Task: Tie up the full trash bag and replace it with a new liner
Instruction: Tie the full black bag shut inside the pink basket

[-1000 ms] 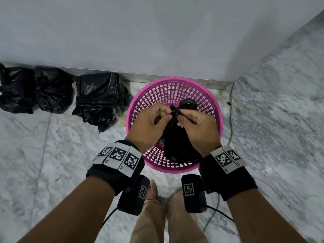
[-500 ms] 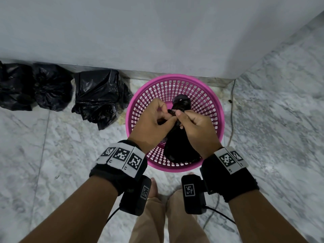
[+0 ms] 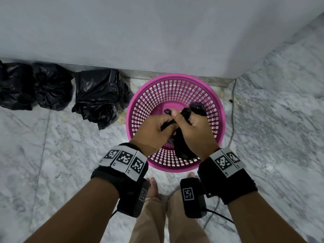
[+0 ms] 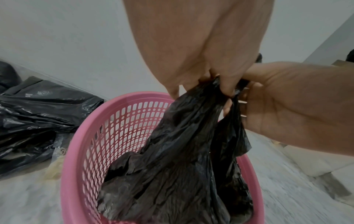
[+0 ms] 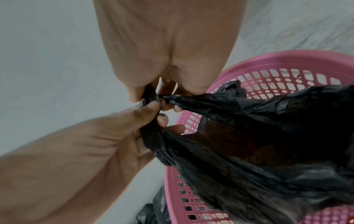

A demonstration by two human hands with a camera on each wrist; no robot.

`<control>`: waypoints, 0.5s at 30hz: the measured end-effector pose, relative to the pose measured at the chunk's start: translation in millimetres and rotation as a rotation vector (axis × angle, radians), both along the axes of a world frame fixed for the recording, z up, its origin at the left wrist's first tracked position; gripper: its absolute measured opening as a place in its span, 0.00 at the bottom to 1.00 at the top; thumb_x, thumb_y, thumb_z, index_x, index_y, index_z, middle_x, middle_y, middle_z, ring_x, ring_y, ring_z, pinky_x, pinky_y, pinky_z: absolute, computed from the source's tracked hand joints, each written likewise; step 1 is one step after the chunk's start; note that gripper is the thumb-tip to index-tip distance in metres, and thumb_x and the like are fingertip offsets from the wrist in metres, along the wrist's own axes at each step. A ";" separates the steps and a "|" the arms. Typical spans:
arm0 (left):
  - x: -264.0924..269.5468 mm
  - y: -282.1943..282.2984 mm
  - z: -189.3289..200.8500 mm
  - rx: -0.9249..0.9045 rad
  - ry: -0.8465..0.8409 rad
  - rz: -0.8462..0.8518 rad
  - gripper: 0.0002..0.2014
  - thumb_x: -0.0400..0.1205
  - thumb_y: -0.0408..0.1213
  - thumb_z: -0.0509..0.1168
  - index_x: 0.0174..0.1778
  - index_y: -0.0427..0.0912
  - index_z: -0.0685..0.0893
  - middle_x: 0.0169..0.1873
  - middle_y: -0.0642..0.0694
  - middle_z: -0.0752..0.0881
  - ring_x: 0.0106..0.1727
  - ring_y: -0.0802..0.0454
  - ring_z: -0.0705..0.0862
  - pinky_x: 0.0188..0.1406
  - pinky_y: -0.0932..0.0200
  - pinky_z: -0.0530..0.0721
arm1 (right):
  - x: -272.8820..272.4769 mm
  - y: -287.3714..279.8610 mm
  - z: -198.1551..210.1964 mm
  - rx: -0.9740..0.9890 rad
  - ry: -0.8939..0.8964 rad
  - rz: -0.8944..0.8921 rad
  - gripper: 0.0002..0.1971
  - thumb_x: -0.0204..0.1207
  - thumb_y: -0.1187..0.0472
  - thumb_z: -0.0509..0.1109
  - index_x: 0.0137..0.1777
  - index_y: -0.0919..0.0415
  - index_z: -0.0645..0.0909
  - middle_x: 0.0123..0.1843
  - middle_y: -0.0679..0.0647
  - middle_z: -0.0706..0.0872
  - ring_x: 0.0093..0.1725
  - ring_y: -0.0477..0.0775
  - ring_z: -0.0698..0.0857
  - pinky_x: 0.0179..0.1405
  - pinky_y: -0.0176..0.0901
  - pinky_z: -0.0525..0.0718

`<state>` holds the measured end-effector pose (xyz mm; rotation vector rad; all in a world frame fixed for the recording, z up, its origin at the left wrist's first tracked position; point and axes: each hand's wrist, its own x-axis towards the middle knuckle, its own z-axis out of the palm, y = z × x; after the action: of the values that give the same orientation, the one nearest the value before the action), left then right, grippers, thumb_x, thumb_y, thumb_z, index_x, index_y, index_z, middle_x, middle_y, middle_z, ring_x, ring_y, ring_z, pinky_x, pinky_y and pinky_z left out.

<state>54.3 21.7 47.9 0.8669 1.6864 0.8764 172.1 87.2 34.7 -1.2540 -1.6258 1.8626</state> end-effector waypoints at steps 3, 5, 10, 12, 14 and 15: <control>-1.2 2.4 2.6 -0.029 -0.069 -0.023 0.07 0.83 0.31 0.62 0.45 0.37 0.86 0.33 0.43 0.89 0.31 0.56 0.89 0.32 0.65 0.87 | -0.7 3.1 3.1 -0.049 0.019 -0.076 0.13 0.83 0.58 0.63 0.52 0.65 0.87 0.39 0.51 0.91 0.44 0.49 0.90 0.44 0.42 0.86; -3.0 2.4 5.6 -0.058 -0.108 -0.032 0.09 0.84 0.31 0.61 0.40 0.39 0.85 0.28 0.50 0.86 0.25 0.64 0.84 0.26 0.72 0.80 | 0.0 6.2 5.7 -0.123 0.050 -0.133 0.14 0.83 0.56 0.62 0.54 0.63 0.88 0.41 0.54 0.91 0.47 0.55 0.90 0.49 0.50 0.88; -12.5 4.8 11.9 -0.108 -0.135 -0.031 0.12 0.84 0.32 0.59 0.40 0.48 0.84 0.21 0.59 0.86 0.23 0.64 0.86 0.25 0.72 0.82 | 5.6 13.0 14.7 -0.040 -0.011 -0.032 0.14 0.82 0.55 0.64 0.45 0.60 0.88 0.39 0.60 0.91 0.44 0.59 0.91 0.48 0.59 0.89; -17.0 6.0 14.7 -0.112 -0.122 -0.043 0.11 0.85 0.32 0.59 0.41 0.48 0.84 0.24 0.56 0.87 0.25 0.61 0.87 0.26 0.69 0.84 | 9.8 17.4 20.3 0.068 -0.060 0.103 0.12 0.82 0.56 0.64 0.44 0.55 0.88 0.43 0.54 0.90 0.46 0.46 0.89 0.48 0.43 0.88; -21.3 6.1 16.1 -0.111 -0.097 -0.058 0.10 0.85 0.32 0.59 0.45 0.46 0.85 0.30 0.54 0.88 0.28 0.61 0.88 0.29 0.67 0.86 | 13.0 23.2 22.5 0.173 -0.146 0.244 0.10 0.81 0.55 0.64 0.50 0.54 0.88 0.57 0.47 0.83 0.57 0.35 0.81 0.56 0.25 0.76; -23.1 5.8 16.1 -0.111 -0.088 -0.061 0.10 0.85 0.32 0.59 0.48 0.44 0.86 0.33 0.53 0.89 0.30 0.62 0.88 0.30 0.68 0.86 | 14.6 26.2 20.9 0.203 -0.200 0.300 0.12 0.81 0.54 0.64 0.54 0.56 0.88 0.63 0.46 0.79 0.62 0.37 0.77 0.60 0.24 0.71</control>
<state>31.2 27.5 64.0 0.7887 1.6086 0.7616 186.6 113.4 55.6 -1.1934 -2.1535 1.7211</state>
